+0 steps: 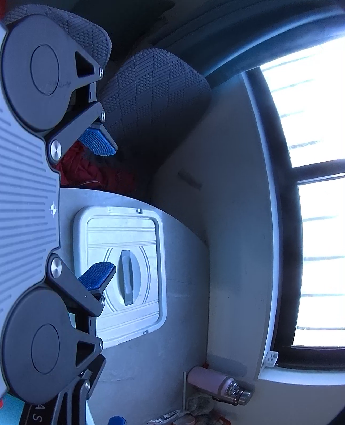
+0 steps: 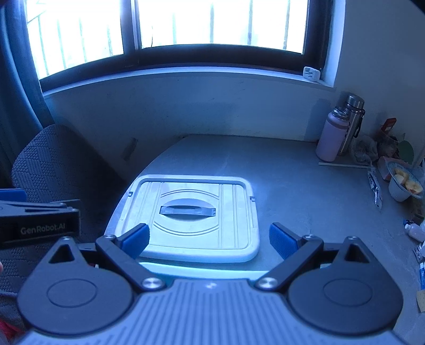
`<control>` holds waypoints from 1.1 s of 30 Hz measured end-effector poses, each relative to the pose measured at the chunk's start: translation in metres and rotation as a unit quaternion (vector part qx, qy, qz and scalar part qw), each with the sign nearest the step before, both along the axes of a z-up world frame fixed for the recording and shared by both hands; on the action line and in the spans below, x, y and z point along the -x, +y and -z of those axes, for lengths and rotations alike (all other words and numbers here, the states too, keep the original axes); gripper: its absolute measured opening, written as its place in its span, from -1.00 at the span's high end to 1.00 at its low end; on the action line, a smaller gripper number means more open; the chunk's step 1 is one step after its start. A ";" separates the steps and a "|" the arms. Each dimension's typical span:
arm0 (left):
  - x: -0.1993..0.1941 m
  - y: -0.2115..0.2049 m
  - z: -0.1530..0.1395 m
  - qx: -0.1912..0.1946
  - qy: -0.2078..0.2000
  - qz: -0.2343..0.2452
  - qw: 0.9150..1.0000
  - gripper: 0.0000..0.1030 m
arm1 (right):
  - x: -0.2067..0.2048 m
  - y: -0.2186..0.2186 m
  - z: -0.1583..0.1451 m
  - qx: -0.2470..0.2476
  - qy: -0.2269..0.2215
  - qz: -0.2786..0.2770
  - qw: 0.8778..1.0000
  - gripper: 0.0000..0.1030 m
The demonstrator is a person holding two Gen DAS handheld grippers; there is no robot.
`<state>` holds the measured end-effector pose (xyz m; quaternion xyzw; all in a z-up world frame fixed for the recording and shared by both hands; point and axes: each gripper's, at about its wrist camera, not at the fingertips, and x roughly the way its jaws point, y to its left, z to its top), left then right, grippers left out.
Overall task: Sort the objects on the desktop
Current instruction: 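Lower both open tools over the white lid on the table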
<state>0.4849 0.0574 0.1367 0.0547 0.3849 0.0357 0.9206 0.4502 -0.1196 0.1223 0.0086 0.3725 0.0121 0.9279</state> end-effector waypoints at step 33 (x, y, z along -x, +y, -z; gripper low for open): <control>-0.168 0.011 0.088 0.005 0.108 0.008 0.994 -0.73 | -0.147 -0.013 0.054 0.017 0.108 0.023 0.994 -0.88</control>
